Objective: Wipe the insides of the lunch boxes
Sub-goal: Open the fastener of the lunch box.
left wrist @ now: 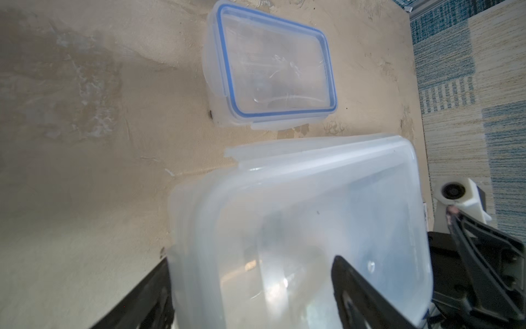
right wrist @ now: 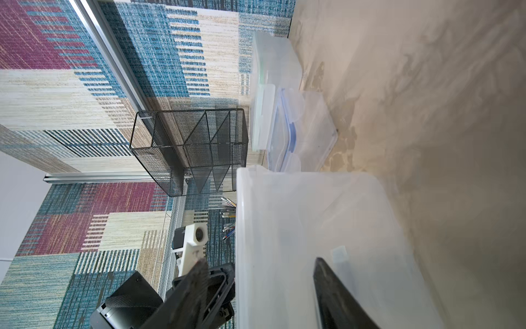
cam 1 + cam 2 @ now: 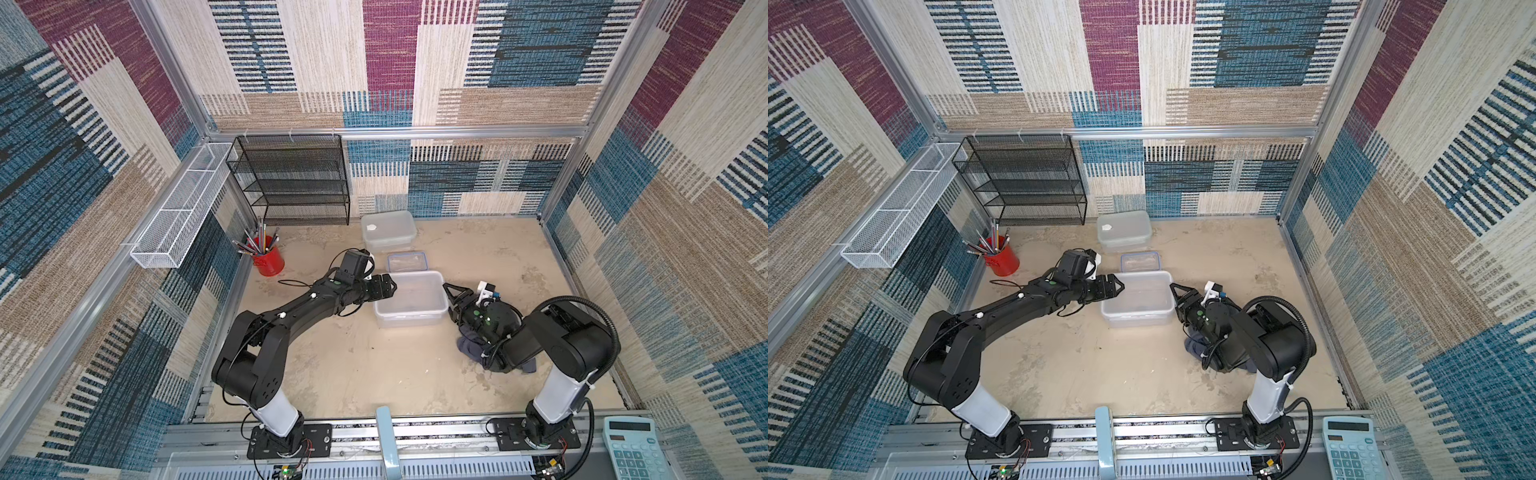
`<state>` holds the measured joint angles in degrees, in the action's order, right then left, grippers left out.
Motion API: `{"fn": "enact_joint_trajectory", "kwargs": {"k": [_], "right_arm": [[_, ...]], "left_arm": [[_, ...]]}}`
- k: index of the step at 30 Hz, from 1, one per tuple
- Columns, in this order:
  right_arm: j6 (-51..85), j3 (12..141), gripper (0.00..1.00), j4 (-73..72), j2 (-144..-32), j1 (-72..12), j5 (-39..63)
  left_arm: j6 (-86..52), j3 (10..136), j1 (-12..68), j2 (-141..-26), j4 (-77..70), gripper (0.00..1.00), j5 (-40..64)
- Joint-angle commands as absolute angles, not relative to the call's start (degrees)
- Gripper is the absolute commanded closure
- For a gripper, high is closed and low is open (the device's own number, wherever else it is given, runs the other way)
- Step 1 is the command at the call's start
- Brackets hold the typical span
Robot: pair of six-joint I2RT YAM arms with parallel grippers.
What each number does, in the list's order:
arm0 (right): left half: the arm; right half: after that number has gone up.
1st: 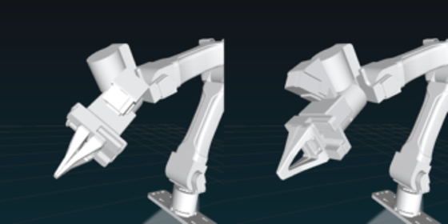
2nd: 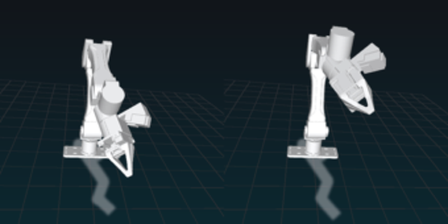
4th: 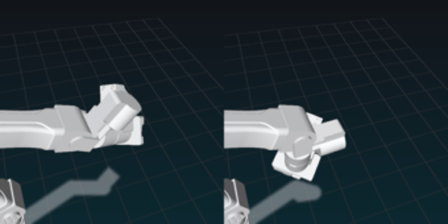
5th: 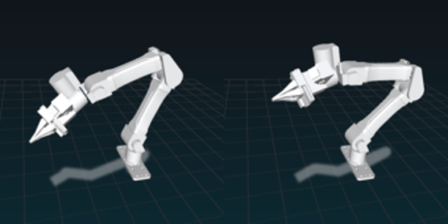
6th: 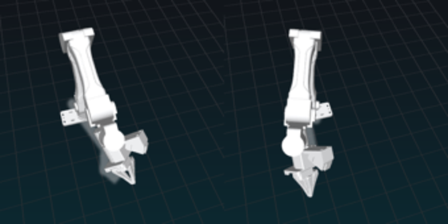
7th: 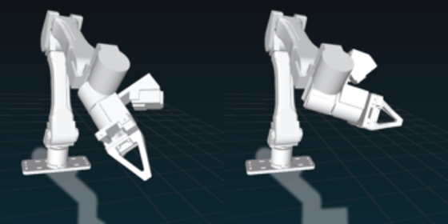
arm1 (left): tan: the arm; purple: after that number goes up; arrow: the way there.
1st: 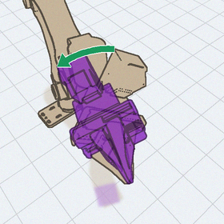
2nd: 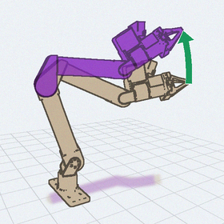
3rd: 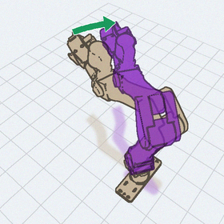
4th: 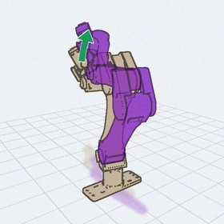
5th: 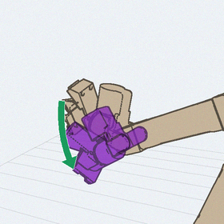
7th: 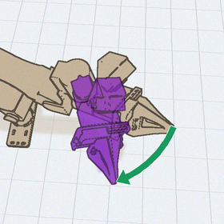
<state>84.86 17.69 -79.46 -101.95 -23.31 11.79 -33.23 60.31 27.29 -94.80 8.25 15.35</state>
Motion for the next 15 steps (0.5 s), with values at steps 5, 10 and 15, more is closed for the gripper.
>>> {"fn": "enact_joint_trajectory", "kwargs": {"k": [5, 10, 15], "right_arm": [[89.31, 18.94, 0.43, -94.56, -104.91, -24.39, 16.08], [90.94, 19.34, 0.45, -97.63, -106.71, -24.78, 15.31], [92.34, 19.16, 0.48, -101.29, -108.33, -25.21, 13.79]], "left_arm": [[-33.84, 60.41, 28.48, -95.87, 10.46, 0.15, 19.34], [-33.85, 60.62, 28.74, -96.28, 10.79, 0.15, 19.52], [-33.93, 60.73, 29.12, -96.38, 10.8, 0.15, 19.43]]}}
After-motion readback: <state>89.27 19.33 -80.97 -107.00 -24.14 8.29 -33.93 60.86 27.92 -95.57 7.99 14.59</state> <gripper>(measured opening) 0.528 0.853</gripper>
